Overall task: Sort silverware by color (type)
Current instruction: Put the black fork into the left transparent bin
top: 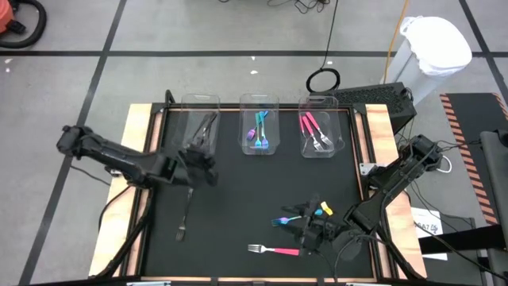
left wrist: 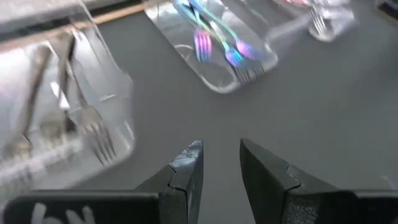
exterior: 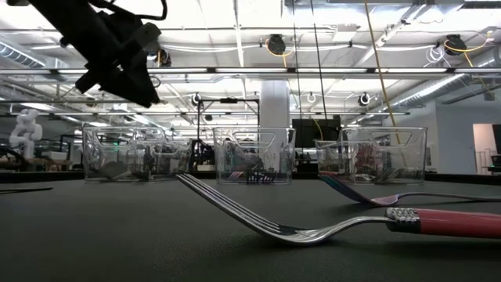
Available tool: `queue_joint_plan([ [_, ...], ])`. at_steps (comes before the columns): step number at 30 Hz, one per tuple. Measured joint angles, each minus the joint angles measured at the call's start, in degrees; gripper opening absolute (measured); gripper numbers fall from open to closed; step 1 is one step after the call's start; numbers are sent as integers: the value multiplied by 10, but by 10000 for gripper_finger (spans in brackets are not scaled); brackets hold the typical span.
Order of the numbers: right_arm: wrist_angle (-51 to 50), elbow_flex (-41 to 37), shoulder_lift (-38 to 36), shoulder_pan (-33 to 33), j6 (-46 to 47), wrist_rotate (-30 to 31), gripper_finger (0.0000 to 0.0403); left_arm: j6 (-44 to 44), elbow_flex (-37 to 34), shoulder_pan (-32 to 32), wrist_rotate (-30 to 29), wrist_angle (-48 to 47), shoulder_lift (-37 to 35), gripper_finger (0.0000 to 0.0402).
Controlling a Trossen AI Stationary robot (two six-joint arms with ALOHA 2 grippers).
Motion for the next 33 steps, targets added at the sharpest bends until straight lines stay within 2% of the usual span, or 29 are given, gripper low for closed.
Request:
queue_joint_plan([
  [5,2,0,0,0,18,0,251,-81,0,-74,-15,-2,69,107],
  [8,5,0,0,0,19,0,251,-129,0,-91,8,-27,90,107],
  [13,5,0,0,1,40,0,251,-291,0,-111,59,-110,94,107],
  [17,0,0,0,4,59,-13,251,-375,0,-139,113,-137,94,107],
  [23,-1,0,0,5,80,-61,251,-451,0,-184,150,-140,94,107],
  [29,-2,0,0,5,93,-63,251,-483,0,-210,156,-139,97,107],
  [33,-3,0,0,5,98,-63,251,-496,0,-222,159,-123,125,107],
])
